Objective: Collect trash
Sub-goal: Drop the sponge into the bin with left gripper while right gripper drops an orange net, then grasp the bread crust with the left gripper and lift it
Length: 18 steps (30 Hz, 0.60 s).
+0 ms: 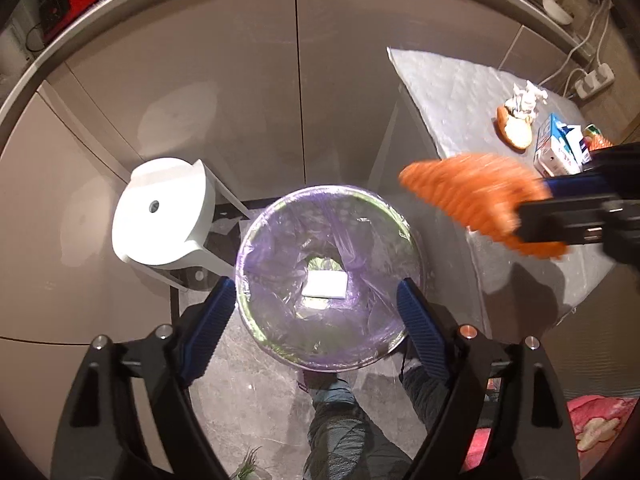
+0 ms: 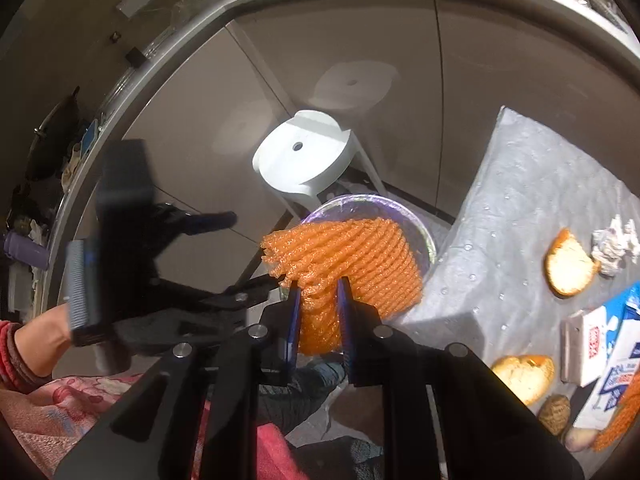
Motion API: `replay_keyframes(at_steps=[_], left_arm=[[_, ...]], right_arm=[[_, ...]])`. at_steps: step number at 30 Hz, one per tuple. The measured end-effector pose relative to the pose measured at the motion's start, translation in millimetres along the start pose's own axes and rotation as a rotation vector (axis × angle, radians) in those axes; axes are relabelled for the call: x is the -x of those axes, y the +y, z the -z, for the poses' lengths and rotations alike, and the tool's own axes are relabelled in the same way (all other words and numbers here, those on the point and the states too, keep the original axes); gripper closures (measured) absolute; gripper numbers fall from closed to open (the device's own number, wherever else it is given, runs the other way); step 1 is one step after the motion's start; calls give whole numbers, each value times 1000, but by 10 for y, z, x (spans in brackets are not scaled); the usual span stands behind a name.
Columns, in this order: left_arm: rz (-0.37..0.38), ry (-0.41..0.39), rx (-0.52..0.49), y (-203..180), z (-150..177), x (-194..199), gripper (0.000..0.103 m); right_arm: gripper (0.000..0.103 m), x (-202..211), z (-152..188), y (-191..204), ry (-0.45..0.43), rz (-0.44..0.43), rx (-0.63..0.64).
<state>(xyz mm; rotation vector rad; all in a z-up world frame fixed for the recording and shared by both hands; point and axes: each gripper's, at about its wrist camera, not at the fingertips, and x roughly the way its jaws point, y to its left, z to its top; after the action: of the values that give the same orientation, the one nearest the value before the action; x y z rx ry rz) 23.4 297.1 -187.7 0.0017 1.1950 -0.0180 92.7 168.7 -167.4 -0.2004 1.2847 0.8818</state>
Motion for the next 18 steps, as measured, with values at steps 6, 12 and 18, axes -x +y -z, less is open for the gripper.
replay_keyframes(at_steps=[6,12,18], left_arm=[[-52,-37,3,107,-31,273,23],[-86,-55,-2,124,-88,381,22],[-67,-84,-36,-79,-211,482,21]], right_arm=[[76,-742,-93,45,92,-40,29],[32,-633,-92,3,51,-28,-4],[16,182,50,-265,-123,32,-87]])
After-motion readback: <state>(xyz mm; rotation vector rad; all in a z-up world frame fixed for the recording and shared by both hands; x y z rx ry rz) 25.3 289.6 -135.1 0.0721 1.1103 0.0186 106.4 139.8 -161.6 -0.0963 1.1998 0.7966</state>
